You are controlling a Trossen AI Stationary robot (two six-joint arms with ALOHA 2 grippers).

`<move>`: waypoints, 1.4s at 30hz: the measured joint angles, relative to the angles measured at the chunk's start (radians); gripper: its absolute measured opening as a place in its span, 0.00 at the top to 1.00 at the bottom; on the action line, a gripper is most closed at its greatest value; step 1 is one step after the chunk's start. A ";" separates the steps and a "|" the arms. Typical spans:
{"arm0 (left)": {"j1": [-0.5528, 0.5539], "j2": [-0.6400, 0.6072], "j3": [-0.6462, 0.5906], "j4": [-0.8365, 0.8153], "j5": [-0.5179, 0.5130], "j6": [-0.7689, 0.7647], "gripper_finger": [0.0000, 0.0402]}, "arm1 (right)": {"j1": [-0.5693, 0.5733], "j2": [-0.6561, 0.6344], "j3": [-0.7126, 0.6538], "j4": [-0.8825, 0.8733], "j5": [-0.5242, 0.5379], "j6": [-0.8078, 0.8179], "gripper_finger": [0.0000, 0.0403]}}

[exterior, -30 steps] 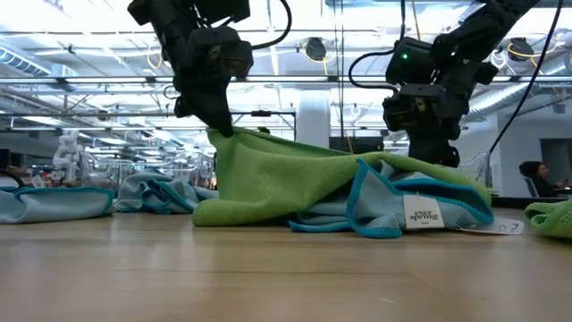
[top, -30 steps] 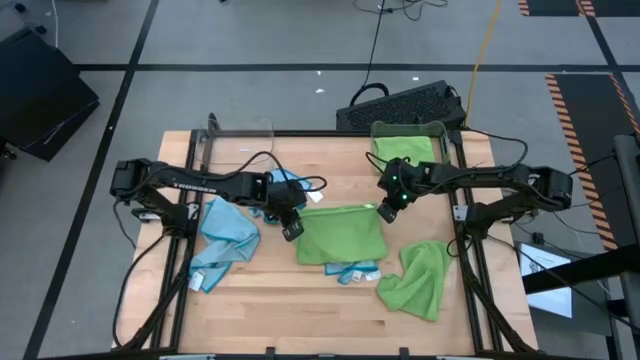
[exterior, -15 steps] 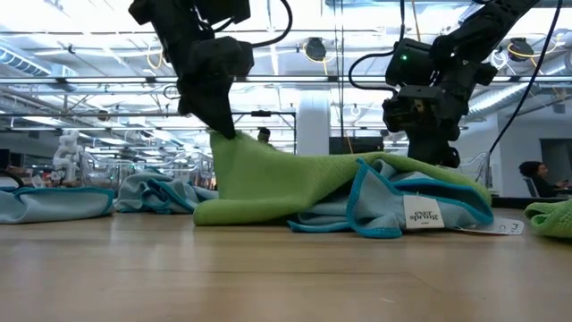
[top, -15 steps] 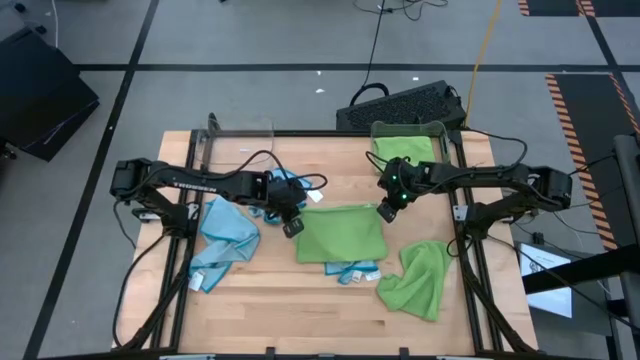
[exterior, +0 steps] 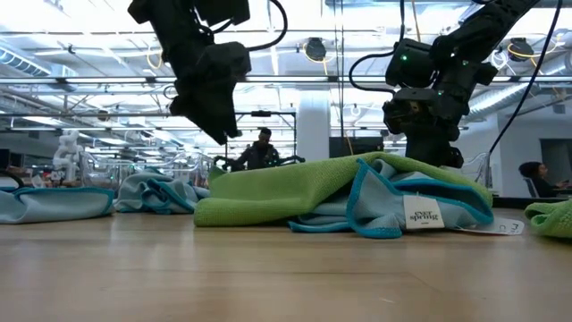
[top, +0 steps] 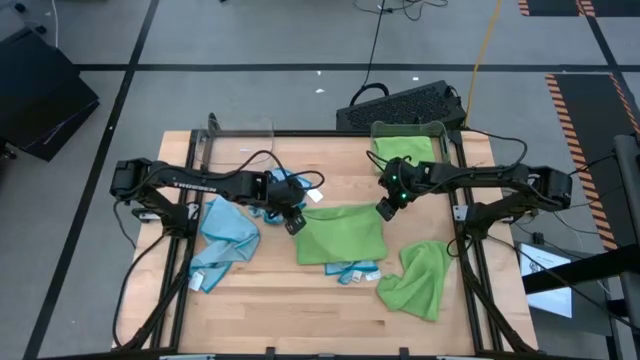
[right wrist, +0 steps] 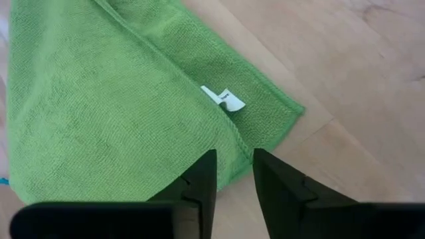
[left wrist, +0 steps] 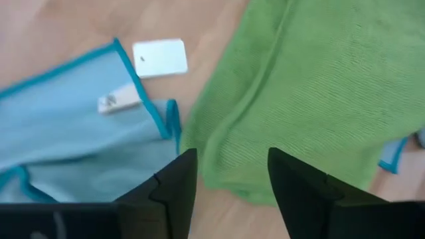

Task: Sort microfiber towel by color & place in baskets
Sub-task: Fold the left green towel

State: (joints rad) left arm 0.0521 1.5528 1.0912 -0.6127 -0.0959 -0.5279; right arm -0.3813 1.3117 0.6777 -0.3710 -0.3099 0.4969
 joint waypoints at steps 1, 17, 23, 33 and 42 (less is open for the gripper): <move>0.000 0.000 0.000 -0.004 0.012 -0.015 0.53 | 0.000 0.000 0.000 0.000 0.001 -0.001 0.76; 0.147 -0.010 0.001 -0.063 0.304 -0.119 0.53 | -0.073 -0.092 0.006 -0.038 0.016 0.059 0.77; 0.141 -0.010 0.001 -0.039 0.304 -0.014 0.53 | -0.056 -0.098 0.005 -0.059 -0.084 -0.001 0.84; 0.136 0.032 0.001 -0.011 0.358 0.173 0.53 | -0.049 0.001 0.005 0.050 -0.150 -0.119 0.99; 0.144 0.168 0.000 0.019 0.245 0.264 0.53 | -0.051 0.149 0.005 0.084 -0.158 -0.169 1.00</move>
State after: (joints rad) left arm 0.1956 1.7209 1.0912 -0.5932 0.1487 -0.2641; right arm -0.4320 1.4603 0.6823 -0.2865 -0.4681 0.3281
